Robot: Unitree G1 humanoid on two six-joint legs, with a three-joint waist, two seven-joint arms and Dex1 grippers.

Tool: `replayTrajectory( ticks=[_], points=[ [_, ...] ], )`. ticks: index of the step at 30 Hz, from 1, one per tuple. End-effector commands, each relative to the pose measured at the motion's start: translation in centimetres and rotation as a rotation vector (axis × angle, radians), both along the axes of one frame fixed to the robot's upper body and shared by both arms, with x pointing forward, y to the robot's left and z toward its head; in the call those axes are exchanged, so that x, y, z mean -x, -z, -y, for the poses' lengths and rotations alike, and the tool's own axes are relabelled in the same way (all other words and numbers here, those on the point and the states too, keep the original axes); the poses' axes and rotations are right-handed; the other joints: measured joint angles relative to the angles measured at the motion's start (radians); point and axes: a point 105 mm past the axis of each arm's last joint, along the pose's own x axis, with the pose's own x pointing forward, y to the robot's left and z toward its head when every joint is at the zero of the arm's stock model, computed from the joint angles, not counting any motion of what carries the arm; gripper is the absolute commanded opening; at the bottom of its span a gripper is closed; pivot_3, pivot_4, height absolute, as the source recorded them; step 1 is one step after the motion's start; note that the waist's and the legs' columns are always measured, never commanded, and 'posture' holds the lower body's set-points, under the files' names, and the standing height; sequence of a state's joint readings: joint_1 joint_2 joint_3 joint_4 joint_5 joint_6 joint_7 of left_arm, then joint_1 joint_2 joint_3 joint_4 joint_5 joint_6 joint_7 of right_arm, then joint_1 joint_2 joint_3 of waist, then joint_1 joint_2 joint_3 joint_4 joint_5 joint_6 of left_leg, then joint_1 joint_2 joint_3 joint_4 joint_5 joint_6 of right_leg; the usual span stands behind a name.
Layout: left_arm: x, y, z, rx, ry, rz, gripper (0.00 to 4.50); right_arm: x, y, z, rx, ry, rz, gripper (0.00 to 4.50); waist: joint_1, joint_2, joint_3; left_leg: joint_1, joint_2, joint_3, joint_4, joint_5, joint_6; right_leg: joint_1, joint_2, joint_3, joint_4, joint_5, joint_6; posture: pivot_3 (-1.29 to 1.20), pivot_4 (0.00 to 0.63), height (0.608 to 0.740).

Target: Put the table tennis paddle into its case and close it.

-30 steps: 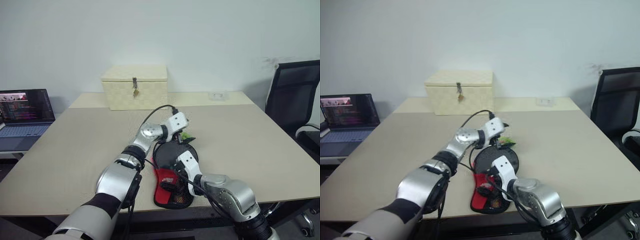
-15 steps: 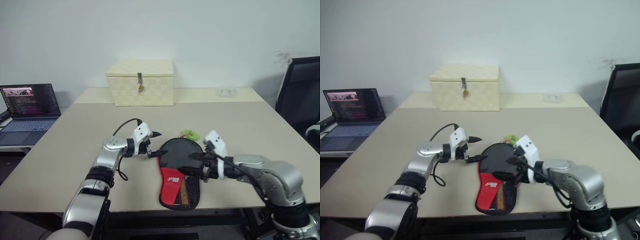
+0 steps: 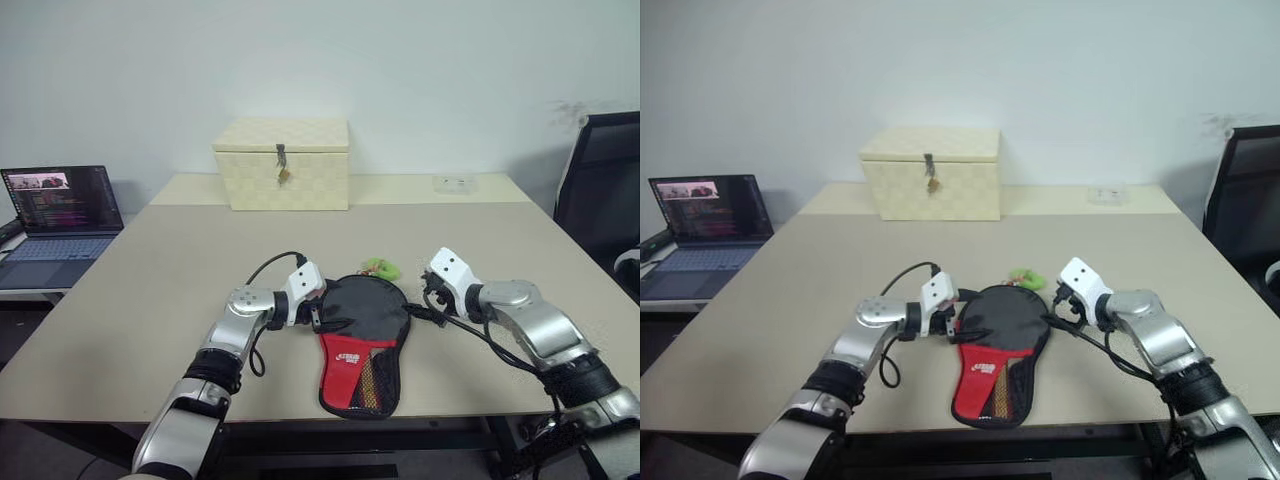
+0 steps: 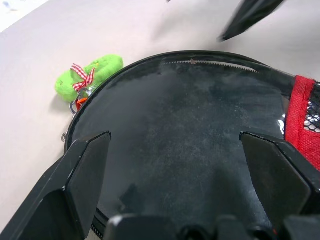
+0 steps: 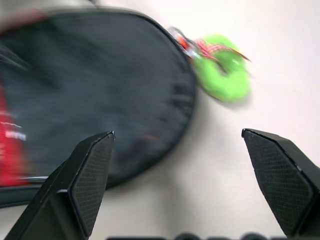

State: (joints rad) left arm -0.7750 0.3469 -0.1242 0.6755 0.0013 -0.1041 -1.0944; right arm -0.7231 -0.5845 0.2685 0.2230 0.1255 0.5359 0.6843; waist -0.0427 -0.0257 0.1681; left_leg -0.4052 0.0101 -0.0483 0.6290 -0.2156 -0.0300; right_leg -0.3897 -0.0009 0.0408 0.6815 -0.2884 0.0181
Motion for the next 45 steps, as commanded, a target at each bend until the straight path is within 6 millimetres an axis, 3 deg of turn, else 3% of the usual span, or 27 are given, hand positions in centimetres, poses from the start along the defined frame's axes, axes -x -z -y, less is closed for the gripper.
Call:
replayTrajectory(
  ticks=[1, 4, 10, 20, 25, 34, 45],
  points=[
    [0.2, -0.8, 0.5, 0.015, 0.011, 0.030, 4.48, -3.0, -2.7, -0.6, -0.179, 0.101, 0.052, 4.50, -0.003, 0.000, 0.001, 0.000, 0.000, 0.000, 0.000, 0.000, 0.000, 0.000, 0.000, 0.000, 0.000, 0.000, 0.000, 0.00, 0.150, 0.740],
    [0.4, -0.6, 0.3, 0.009, 0.008, 0.029, 4.48, -4.9, -3.2, -1.4, -0.319, 0.166, 0.009, 4.50, -0.005, 0.000, 0.003, 0.001, 0.001, 0.000, 0.000, 0.000, 0.000, 0.000, 0.000, 0.000, 0.001, 0.000, -0.001, 0.00, 0.150, 0.740],
    [0.6, -0.4, -0.4, 0.000, -0.013, 0.028, 4.48, -7.1, -2.2, -2.9, -0.326, 0.249, 0.008, 4.50, -0.003, 0.001, 0.003, 0.000, 0.000, -0.001, -0.001, 0.000, 0.000, 0.000, -0.002, 0.000, 0.000, 0.000, -0.001, 0.00, 0.150, 0.740],
    [0.9, -0.2, -1.1, -0.027, -0.034, 0.031, 4.48, -7.8, 0.4, -5.6, -0.384, 0.412, -0.050, 4.50, -0.002, 0.002, 0.004, 0.001, 0.000, -0.002, -0.001, 0.000, 0.000, 0.000, -0.002, 0.001, 0.001, 0.000, -0.001, 0.00, 0.150, 0.740],
    [1.1, 0.0, -1.3, -0.037, -0.039, 0.028, 4.50, -7.6, 0.9, -6.7, -0.350, 0.405, -0.059, 3.26, -0.009, 0.002, 0.004, 0.002, 0.001, -0.002, -0.002, 0.000, 0.000, 0.000, -0.002, 0.001, 0.001, 0.000, -0.001, 0.00, 0.150, 0.740],
    [0.4, 0.4, 0.2, -0.079, -0.001, 0.061, 4.50, -7.3, 1.7, -6.7, -0.293, 0.395, -0.085, 0.04, -0.012, 0.002, 0.004, 0.002, 0.000, -0.002, -0.002, 0.000, 0.000, 0.000, -0.002, 0.001, 0.002, 0.000, -0.001, 0.00, 0.150, 0.740],
    [0.1, 2.0, 2.9, -0.106, 0.074, 0.053, 4.50, -7.5, 1.2, -6.1, -0.216, 0.358, -0.030, 0.04, -0.013, 0.002, 0.004, 0.003, 0.000, 0.000, -0.002, 0.000, 0.000, 0.001, -0.002, 0.002, 0.002, 0.000, -0.001, 0.00, 0.150, 0.740]
  ],
)
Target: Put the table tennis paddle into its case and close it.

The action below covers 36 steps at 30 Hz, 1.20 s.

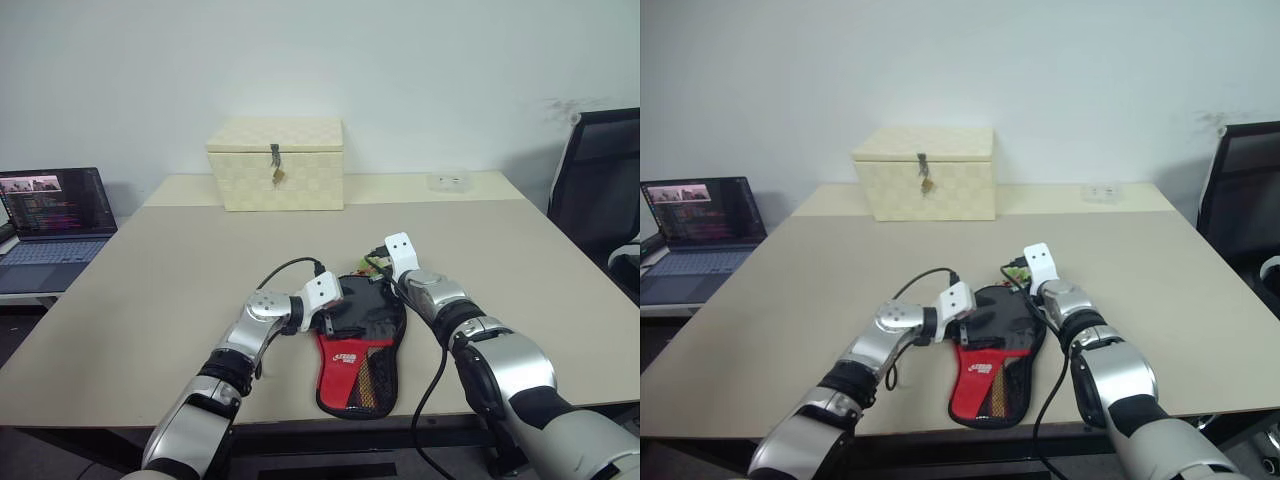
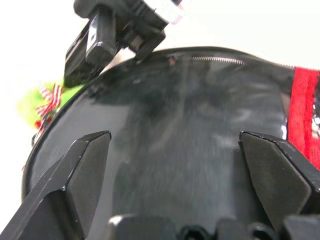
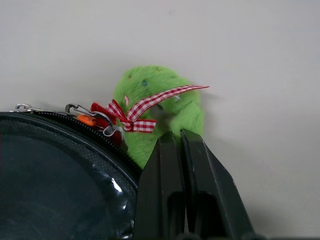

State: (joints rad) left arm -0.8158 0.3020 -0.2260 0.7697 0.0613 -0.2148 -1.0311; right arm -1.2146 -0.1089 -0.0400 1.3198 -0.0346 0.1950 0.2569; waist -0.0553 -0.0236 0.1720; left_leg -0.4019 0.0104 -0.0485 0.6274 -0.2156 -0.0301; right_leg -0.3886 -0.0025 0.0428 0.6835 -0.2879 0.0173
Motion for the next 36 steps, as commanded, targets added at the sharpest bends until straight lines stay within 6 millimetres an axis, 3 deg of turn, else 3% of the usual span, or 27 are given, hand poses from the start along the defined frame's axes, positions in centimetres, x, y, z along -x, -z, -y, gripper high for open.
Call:
replayTrajectory(
  ticks=[1, 12, 24, 27, 36],
  points=[
    [0.0, 0.7, 0.4, -0.022, 0.012, -0.001, 4.50, -0.3, -1.1, 0.2, 0.047, -0.034, 0.038, 0.04, 0.000, 0.000, 0.000, 0.000, 0.000, 0.000, 0.000, 0.000, 0.000, 0.000, 0.000, 0.000, 0.000, 0.000, 0.000, 0.00, 0.150, 0.740],
    [-0.2, 1.2, 0.2, -0.020, 0.002, -0.004, 4.50, -0.3, -0.5, 3.7, 0.152, -0.030, 0.017, 0.04, 0.000, 0.000, 0.000, 0.001, 0.000, 0.000, 0.000, 0.000, 0.000, 0.001, 0.000, 0.000, 0.000, 0.000, 0.000, 0.00, 0.150, 0.740],
    [-0.2, 1.4, 0.4, -0.021, 0.003, -0.006, 4.50, -0.3, -1.3, 3.8, 0.149, -0.078, 0.030, 0.04, 0.000, 0.000, 0.000, 0.001, 0.000, 0.000, 0.000, 0.000, 0.000, 0.001, 0.000, 0.000, 0.000, 0.000, 0.000, 0.00, 0.150, 0.740],
    [-0.1, 1.4, 0.5, -0.021, 0.005, -0.006, 4.50, -0.4, -1.6, 4.1, 0.118, -0.047, 0.039, 0.60, 0.000, 0.000, 0.000, 0.001, 0.000, 0.000, 0.000, 0.000, 0.000, 0.001, 0.000, 0.000, 0.000, 0.000, 0.000, 0.00, 0.150, 0.740],
    [-0.1, 1.4, 0.5, -0.022, 0.003, -0.003, 4.50, -0.9, -2.5, 5.6, 0.092, 0.040, 0.053, 3.71, 0.000, 0.000, 0.000, 0.001, -0.001, 0.000, 0.000, 0.000, 0.000, 0.001, 0.000, 0.000, 0.000, 0.000, 0.000, 0.00, 0.150, 0.740]
  ],
)
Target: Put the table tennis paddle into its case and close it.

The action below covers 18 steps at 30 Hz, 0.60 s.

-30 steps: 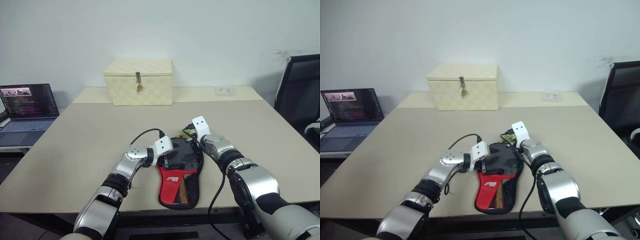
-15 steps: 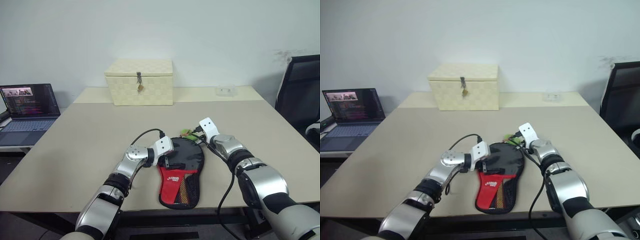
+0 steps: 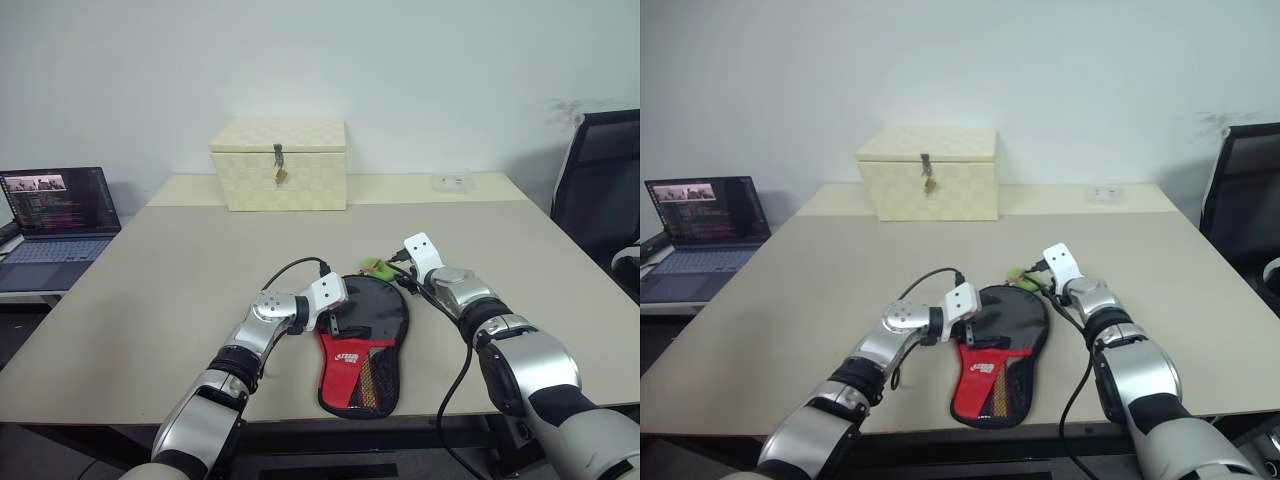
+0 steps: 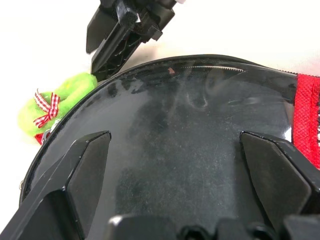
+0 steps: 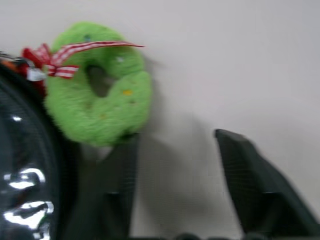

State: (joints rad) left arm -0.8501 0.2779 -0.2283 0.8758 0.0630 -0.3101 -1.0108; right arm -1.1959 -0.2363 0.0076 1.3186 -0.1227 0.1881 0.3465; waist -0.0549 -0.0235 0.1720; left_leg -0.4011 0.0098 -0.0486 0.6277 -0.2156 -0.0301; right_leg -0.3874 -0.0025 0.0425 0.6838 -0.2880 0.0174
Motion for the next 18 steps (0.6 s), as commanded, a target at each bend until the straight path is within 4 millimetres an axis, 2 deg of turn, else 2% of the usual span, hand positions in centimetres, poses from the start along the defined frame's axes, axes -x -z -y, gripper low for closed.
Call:
replayTrajectory(
  ticks=[1, 2, 5, 8, 14, 18],
  points=[
    [0.2, 1.2, -0.1, -0.040, -0.009, -0.027, 4.50, -0.7, -2.5, 0.8, -0.078, 0.048, 0.044, 4.09, 0.000, 0.000, 0.000, 0.000, 0.000, 0.000, 0.000, 0.000, 0.000, 0.000, 0.000, 0.000, 0.000, 0.000, 0.000, 0.00, 0.150, 0.740],
    [0.2, 1.3, -0.1, -0.041, -0.009, -0.027, 4.50, -0.7, -2.5, 1.1, -0.096, 0.062, 0.035, 4.38, 0.000, 0.000, 0.000, 0.000, 0.000, 0.000, 0.000, 0.000, 0.000, 0.000, 0.000, 0.000, 0.000, 0.000, 0.000, 0.00, 0.150, 0.740],
    [0.2, 1.3, -0.2, -0.042, -0.008, -0.027, 4.50, -0.7, -2.7, 1.8, -0.151, 0.098, 0.015, 4.38, 0.001, 0.000, 0.000, 0.000, 0.000, 0.000, 0.000, 0.000, 0.000, 0.000, 0.000, 0.000, 0.000, 0.000, 0.000, 0.00, 0.150, 0.740],
    [0.3, 1.3, -0.2, -0.043, -0.008, -0.027, 4.50, -0.5, -2.8, 1.8, -0.283, 0.124, -0.032, 4.38, 0.001, 0.000, 0.000, 0.000, 0.000, 0.000, 0.000, 0.000, 0.000, 0.000, 0.000, 0.000, 0.000, 0.000, 0.000, 0.00, 0.150, 0.740],
    [0.3, 1.4, -0.1, -0.045, -0.007, -0.026, 4.50, 0.0, -2.5, -0.8, -0.525, 0.089, -0.140, 4.38, 0.001, 0.000, 0.000, 0.000, 0.000, 0.001, 0.000, 0.000, 0.000, 0.000, 0.000, 0.000, 0.000, 0.000, 0.000, 0.00, 0.150, 0.740],
    [0.3, 1.4, -0.2, -0.046, -0.007, -0.026, 4.50, 0.1, -2.3, -2.0, -0.590, 0.093, -0.159, 4.38, 0.001, 0.000, 0.000, 0.000, 0.000, 0.001, 0.000, 0.000, 0.000, 0.000, 0.000, 0.000, 0.000, 0.000, 0.000, 0.00, 0.150, 0.740]
  ],
)
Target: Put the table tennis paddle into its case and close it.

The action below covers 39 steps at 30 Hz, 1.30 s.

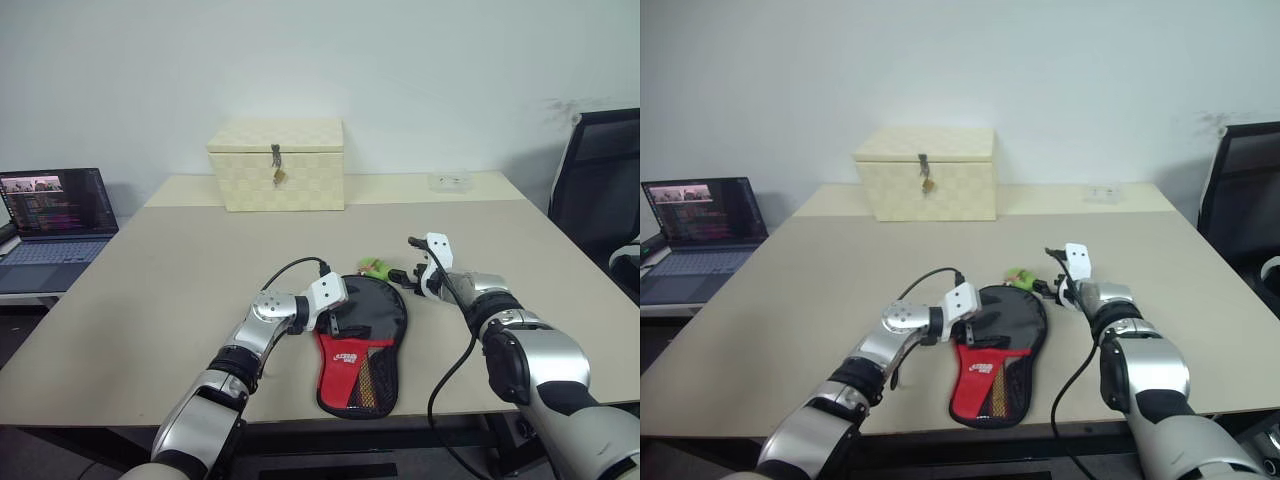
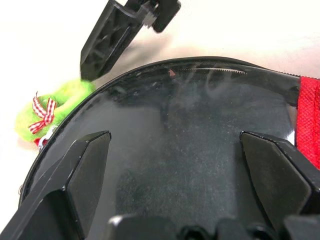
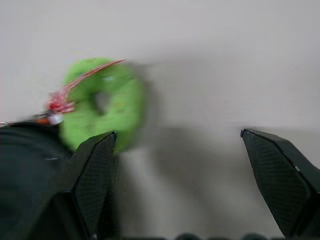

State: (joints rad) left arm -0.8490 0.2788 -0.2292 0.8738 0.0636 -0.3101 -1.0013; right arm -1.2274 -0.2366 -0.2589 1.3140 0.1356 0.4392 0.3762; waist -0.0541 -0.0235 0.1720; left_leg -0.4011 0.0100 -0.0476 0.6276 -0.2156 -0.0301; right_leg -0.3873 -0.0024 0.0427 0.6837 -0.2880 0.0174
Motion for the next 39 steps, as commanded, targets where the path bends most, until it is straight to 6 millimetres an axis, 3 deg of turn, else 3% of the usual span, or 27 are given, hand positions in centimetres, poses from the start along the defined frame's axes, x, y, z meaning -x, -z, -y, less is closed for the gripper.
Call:
replayTrajectory(
  ticks=[1, 8, 19, 32, 39],
  points=[
    [0.4, 1.4, -0.2, -0.048, 0.000, -0.031, 4.50, -0.5, -2.1, -1.7, -0.088, -0.002, 0.045, 4.38, 0.000, 0.000, 0.000, 0.000, 0.000, 0.000, 0.000, 0.000, 0.000, 0.000, 0.000, 0.000, 0.000, 0.000, 0.000, 0.00, 0.150, 0.740],
    [0.4, 1.5, -0.4, -0.052, -0.004, -0.031, 4.50, -0.4, -1.1, -3.3, -0.133, 0.019, 0.030, 4.38, -0.001, 0.000, 0.000, 0.000, 0.000, 0.000, 0.000, 0.000, 0.000, 0.000, 0.000, 0.000, 0.000, 0.000, 0.000, 0.00, 0.150, 0.740],
    [0.3, 1.6, -0.6, -0.055, -0.015, -0.030, 4.50, -0.3, -1.8, -6.5, -0.207, 0.003, 0.054, 4.38, -0.002, 0.000, 0.000, 0.000, 0.000, 0.000, 0.000, 0.000, 0.000, 0.000, 0.000, 0.000, 0.000, 0.000, 0.000, 0.00, 0.150, 0.740],
    [0.4, 1.7, -0.5, -0.054, -0.017, -0.031, 4.50, -0.6, -1.8, -5.6, -0.203, 0.059, 0.068, 0.03, -0.004, 0.000, 0.000, 0.001, 0.001, 0.000, 0.000, 0.000, 0.000, 0.000, 0.001, 0.000, 0.000, 0.000, 0.000, 0.00, 0.150, 0.740],
    [0.4, 1.8, -0.4, -0.055, -0.014, -0.033, 4.50, -0.7, -1.7, -5.5, -0.202, 0.069, 0.069, 0.03, -0.003, 0.000, 0.000, 0.000, 0.001, 0.000, 0.000, 0.000, 0.000, 0.000, 0.001, 0.000, 0.000, 0.000, 0.000, 0.00, 0.150, 0.740]
  ],
)
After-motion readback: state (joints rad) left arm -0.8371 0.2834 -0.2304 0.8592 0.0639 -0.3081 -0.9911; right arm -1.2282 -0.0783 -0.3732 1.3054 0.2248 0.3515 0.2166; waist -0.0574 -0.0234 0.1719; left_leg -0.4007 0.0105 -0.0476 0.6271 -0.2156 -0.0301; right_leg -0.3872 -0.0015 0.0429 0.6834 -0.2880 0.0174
